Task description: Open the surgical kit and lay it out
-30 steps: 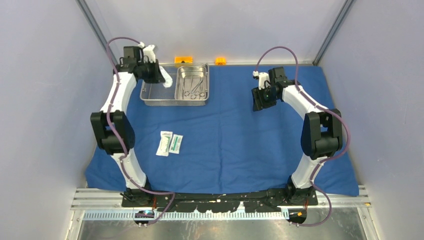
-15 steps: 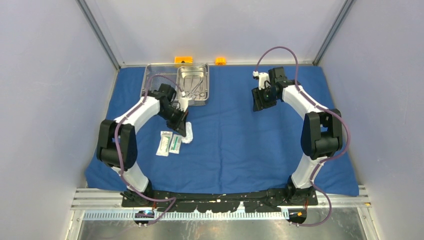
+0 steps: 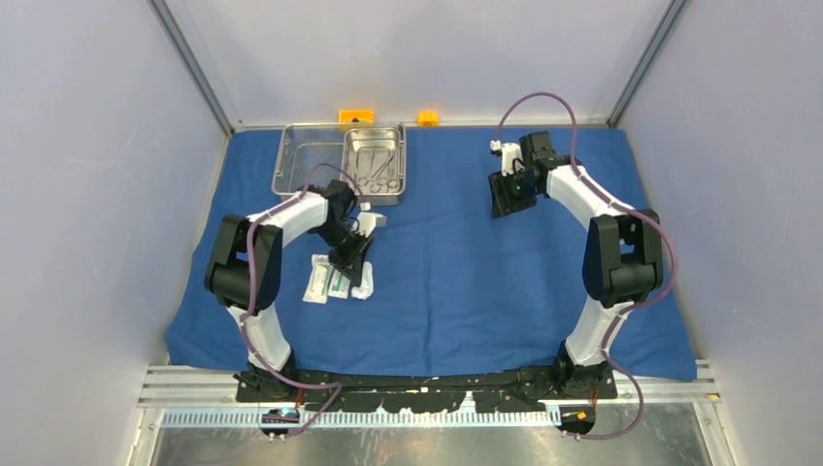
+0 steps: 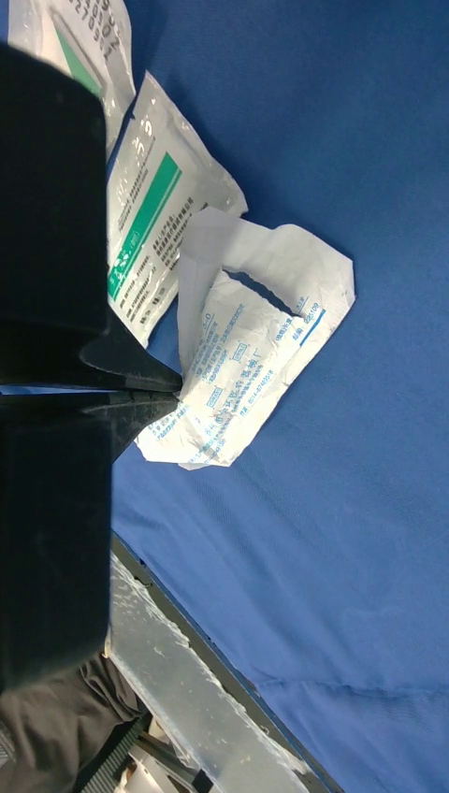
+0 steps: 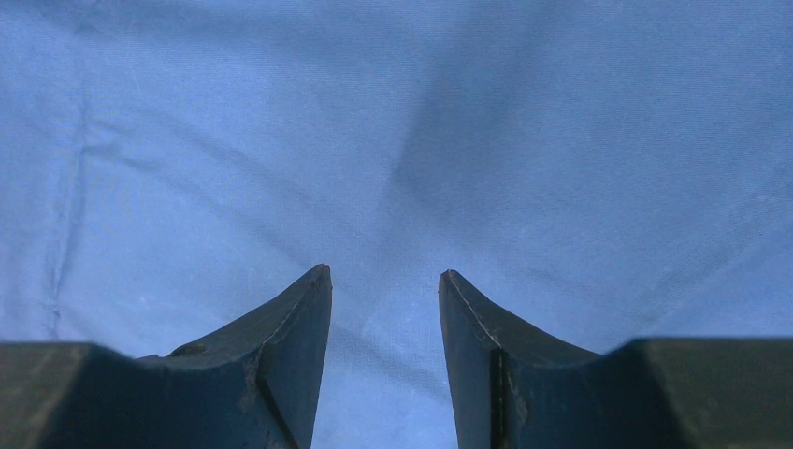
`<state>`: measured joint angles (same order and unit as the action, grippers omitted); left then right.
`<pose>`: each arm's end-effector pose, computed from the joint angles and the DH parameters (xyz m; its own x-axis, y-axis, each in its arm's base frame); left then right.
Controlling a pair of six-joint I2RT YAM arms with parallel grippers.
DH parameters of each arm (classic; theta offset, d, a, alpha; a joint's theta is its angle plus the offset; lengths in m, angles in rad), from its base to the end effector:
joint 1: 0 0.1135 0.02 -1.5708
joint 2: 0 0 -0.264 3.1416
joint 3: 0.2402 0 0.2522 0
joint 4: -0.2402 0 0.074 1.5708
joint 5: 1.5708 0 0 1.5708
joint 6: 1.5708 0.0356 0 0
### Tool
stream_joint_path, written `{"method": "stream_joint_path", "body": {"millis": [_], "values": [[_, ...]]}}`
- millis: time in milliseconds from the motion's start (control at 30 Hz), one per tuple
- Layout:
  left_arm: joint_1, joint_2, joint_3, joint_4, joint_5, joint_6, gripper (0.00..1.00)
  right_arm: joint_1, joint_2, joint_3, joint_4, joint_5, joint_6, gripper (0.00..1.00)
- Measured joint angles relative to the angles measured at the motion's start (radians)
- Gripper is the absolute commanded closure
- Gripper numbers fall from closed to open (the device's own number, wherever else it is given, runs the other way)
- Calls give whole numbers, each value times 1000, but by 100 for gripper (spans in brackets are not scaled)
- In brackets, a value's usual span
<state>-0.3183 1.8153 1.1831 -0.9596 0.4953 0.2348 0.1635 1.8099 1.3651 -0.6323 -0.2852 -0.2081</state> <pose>0.2937 -0.1146 0.1680 -0.8616 0.4994 -0.0901 0.4795 0.7429 -0.4670 0.3740 0.0719 0.2235 -0.7907 -0.3314 -0.5148 -0.4610 0.8755 0.1445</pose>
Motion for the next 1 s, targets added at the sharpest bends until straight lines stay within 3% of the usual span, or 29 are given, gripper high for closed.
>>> {"method": "stream_joint_path", "body": {"millis": [167, 267, 400, 600, 1000], "values": [[-29, 15, 0, -9, -31, 1, 100, 0, 8, 0, -2, 0, 0, 49], [-35, 34, 1, -18, -51, 1, 95, 0, 10, 0, -3, 0, 0, 49], [-36, 56, 7, -30, -77, 2, 81, 0, 10, 0, -3, 0, 0, 49], [-36, 59, 19, -43, -113, 1, 69, 0, 10, 0, -5, 0, -1, 49], [-35, -5, 185, -96, -159, 12, 28, 0, 10, 0, -5, -1, -2, 49]]}}
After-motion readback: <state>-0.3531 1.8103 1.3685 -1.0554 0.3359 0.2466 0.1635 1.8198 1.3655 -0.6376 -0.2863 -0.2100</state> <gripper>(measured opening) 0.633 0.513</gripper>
